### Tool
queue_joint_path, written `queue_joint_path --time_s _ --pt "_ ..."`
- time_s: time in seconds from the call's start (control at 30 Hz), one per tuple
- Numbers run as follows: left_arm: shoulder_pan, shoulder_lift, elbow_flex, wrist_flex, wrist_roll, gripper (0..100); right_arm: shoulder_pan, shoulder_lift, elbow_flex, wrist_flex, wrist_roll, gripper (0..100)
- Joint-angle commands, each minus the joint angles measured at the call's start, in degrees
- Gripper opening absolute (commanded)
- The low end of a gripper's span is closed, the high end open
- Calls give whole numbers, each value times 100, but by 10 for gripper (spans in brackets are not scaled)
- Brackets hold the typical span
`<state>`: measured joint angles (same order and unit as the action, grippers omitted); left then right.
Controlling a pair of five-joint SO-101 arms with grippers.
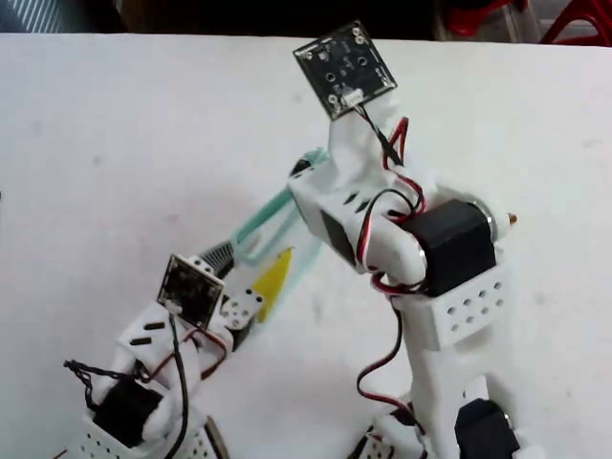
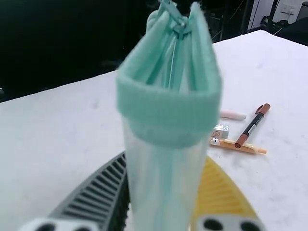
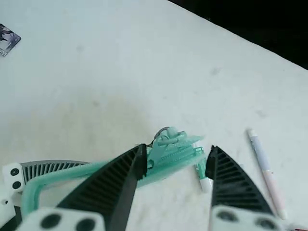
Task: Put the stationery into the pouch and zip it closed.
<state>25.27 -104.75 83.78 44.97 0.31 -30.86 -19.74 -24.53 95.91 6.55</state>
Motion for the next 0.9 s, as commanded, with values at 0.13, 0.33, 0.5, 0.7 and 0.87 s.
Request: queue_joint_path --time_s 0.13,0.33,0.5,0.7,0.87 --pt "48 22 -290 44 105 174 31 479 -246 57 -9 199" --pt "48 22 -334 44 88 174 31 892 -290 145 9 198" --pt "48 22 -343 44 105 187 22 884 -290 136 536 156" --pt "-215 22 -316 53 343 222 40 409 -316 251 563 145" --pt "-189 22 -316 53 404 218 40 -804 -721 251 589 180"
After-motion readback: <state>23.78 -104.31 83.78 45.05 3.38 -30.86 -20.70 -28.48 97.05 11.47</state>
